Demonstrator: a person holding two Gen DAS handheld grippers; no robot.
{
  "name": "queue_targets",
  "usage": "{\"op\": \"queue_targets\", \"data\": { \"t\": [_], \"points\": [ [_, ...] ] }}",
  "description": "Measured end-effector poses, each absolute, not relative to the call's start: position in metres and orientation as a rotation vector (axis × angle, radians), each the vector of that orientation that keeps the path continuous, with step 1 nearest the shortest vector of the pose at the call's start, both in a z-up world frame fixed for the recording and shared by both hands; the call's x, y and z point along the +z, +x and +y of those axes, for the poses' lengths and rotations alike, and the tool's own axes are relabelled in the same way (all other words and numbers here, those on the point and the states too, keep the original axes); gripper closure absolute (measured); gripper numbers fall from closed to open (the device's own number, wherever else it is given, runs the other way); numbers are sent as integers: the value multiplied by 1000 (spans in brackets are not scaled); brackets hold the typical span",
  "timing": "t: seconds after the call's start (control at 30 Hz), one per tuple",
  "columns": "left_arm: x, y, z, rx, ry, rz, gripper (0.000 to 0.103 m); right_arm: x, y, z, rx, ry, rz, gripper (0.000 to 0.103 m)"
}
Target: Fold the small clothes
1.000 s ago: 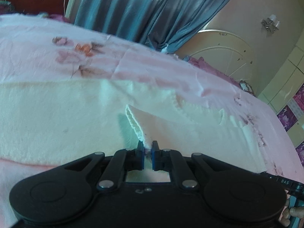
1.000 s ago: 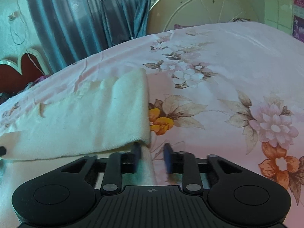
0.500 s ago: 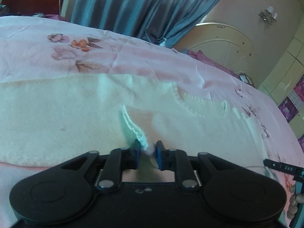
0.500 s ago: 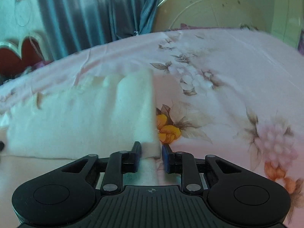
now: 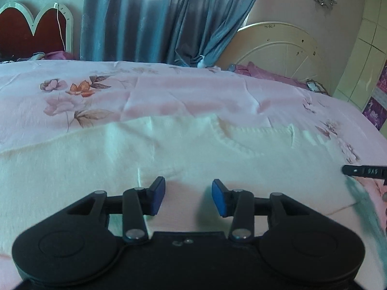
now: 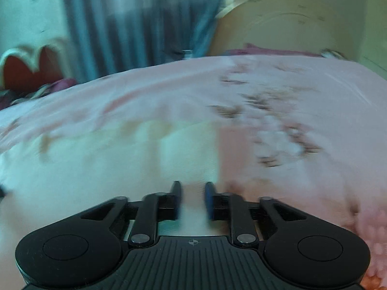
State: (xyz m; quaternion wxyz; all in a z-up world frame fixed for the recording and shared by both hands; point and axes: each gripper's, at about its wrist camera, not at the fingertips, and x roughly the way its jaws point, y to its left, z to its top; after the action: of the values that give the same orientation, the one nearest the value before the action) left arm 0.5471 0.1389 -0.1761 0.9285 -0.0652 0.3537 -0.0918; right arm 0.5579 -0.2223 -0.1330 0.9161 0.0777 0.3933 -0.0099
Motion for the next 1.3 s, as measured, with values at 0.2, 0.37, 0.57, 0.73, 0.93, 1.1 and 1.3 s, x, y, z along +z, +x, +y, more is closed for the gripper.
{"op": "queue_targets", "data": {
  "t": [0.2, 0.37, 0.57, 0.73, 0.93, 1.1, 1.3],
  "points": [
    [-166, 554, 119, -218, -88, 698, 59, -123, 587, -219, 50, 154, 768, 100],
    [-180, 563, 115, -175, -77, 720, 61, -142, 618, -236, 6, 157, 812, 103],
    [-163, 551, 129, -122, -77, 650, 47, -123, 609, -258, 17, 256, 774, 82],
    [-168, 554, 142, -72, -94, 674, 53, -132, 615, -261, 53, 311, 802, 81],
    [-182, 559, 146, -29, -89, 699, 57, -141, 626, -255, 23, 212, 820, 83],
    [-177, 556, 143, -23, -62, 697, 56, -137, 623, -247, -15, 110, 814, 83],
    [-153, 535, 121, -63, 16, 617, 39, -114, 600, -228, 32, 30, 767, 82]
  ]
}}
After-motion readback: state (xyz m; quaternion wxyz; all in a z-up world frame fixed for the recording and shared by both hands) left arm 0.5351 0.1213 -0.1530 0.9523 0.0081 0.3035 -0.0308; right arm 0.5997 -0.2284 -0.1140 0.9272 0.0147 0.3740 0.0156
